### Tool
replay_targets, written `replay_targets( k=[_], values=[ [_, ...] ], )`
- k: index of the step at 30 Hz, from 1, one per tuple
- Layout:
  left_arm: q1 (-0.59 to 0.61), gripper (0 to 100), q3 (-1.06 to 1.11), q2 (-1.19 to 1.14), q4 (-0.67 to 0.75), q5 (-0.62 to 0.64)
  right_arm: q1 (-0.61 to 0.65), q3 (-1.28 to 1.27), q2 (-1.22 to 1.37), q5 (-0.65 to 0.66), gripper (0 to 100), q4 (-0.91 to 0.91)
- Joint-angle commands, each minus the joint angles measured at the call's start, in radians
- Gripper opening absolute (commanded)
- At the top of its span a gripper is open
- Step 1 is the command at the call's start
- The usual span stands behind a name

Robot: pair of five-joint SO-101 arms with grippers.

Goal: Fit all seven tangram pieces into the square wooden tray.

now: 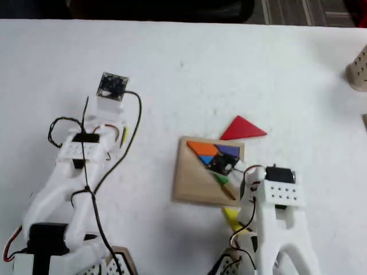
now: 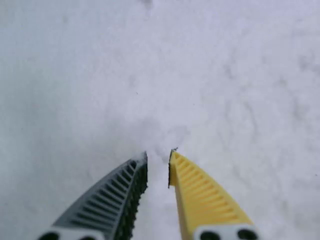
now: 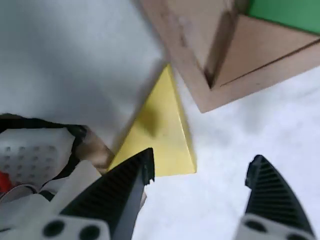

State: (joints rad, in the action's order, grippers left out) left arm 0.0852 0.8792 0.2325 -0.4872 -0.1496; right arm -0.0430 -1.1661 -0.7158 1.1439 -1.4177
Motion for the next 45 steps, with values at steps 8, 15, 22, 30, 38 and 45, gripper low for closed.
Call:
replay_targets(
  k=[8, 15, 22, 30, 38, 45],
  values=[
    [-0.018, 11, -0.003, 0.015, 0.029, -0.011, -0.033, -0.109, 0.131, 0.150, 13.9, 0.183],
    [-0.018, 11, -0.003, 0.015, 0.029, -0.011, -0.070, -0.083, 0.200, 0.069, 14.2, 0.288],
    [-0.018, 11, -0.003, 0.015, 0.029, -0.011, -0.173, -0.046, 0.209, 0.032, 14.2, 0.420],
    [-0.018, 11, -0.003, 0.015, 0.025, -0.011, -0.289, 0.061, 0.209, 0.031, 14.2, 0.447],
    [-0.018, 11, -0.003, 0.015, 0.025, -0.011, -0.294, 0.150, 0.199, 0.037, 25.7, 0.153],
    [-0.018, 11, -0.003, 0.015, 0.028, -0.011, -0.243, 0.114, 0.200, 0.038, 40.4, 0.064]
  ],
)
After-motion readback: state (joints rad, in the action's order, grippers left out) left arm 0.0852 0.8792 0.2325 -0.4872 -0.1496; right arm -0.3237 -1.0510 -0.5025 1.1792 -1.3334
